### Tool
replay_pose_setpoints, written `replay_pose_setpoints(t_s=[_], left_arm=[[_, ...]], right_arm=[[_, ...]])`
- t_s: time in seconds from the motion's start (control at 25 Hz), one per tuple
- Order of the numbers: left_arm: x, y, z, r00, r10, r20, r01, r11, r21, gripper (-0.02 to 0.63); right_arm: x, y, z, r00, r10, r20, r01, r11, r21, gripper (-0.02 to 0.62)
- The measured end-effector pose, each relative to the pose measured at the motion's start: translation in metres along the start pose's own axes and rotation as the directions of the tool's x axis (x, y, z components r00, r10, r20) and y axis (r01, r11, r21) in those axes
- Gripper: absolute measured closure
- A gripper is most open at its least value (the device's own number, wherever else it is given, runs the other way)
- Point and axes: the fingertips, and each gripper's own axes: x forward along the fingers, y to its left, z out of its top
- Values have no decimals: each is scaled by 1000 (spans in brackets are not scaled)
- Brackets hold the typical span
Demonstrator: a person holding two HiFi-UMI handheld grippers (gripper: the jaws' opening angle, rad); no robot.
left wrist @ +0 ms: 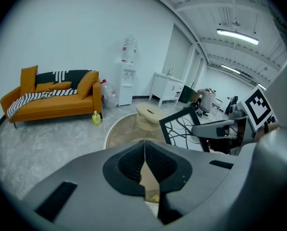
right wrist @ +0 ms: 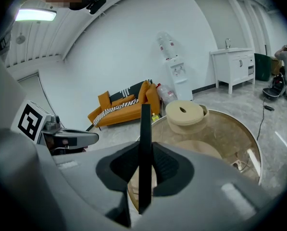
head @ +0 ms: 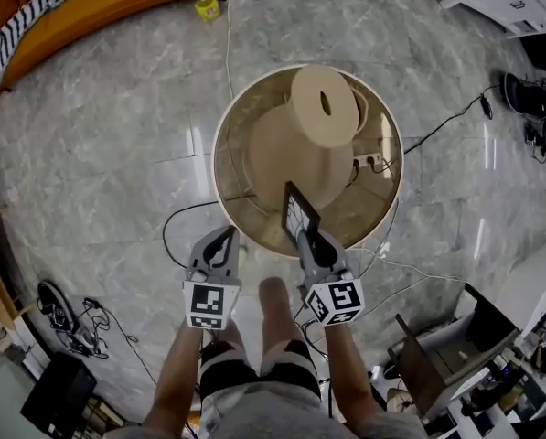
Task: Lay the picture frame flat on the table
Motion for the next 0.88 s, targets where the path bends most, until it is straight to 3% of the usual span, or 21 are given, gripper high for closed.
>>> replay_pose_setpoints(t_s=[0.48, 0.88], left_arm=[[48, 13, -76, 998, 7, -70, -9, 1000, -26, 584], [82, 9, -113, 995, -5, -98, 1, 999, -43, 584]], right_arm=[[38, -22, -83, 995, 1, -100, 4, 999, 49, 528], [53, -45, -119, 992, 19, -123, -6, 995, 103, 528]])
